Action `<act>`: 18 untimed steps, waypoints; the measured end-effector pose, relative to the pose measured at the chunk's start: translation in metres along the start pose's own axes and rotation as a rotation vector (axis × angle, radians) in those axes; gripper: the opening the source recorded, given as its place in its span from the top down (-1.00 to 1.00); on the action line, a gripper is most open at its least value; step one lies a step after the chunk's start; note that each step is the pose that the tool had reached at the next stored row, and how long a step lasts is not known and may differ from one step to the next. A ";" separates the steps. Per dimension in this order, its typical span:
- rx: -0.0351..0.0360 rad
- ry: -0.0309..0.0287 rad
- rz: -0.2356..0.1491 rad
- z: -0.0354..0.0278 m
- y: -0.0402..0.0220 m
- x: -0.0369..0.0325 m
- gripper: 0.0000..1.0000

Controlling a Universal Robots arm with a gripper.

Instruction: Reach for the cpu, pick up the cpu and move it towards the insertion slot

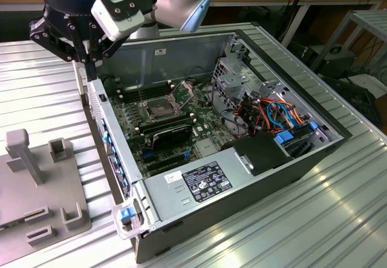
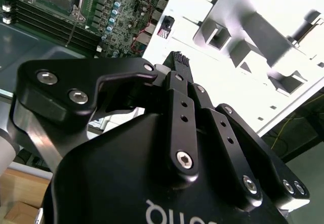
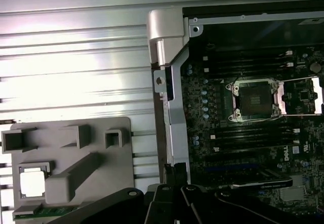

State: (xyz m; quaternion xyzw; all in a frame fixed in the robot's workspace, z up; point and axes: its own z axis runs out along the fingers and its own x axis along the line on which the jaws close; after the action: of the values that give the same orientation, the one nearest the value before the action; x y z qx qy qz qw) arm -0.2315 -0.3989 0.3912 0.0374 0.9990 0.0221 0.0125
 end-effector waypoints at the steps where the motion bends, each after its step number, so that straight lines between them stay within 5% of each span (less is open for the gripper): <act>1: -0.0001 0.0000 0.000 0.0000 -0.0001 0.0006 0.78; 18: 0.0000 0.0000 0.000 -0.0001 -0.0008 0.0051 0.78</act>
State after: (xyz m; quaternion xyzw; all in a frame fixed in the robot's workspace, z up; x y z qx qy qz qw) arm -0.2366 -0.3992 0.3912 0.0374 0.9990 0.0221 0.0125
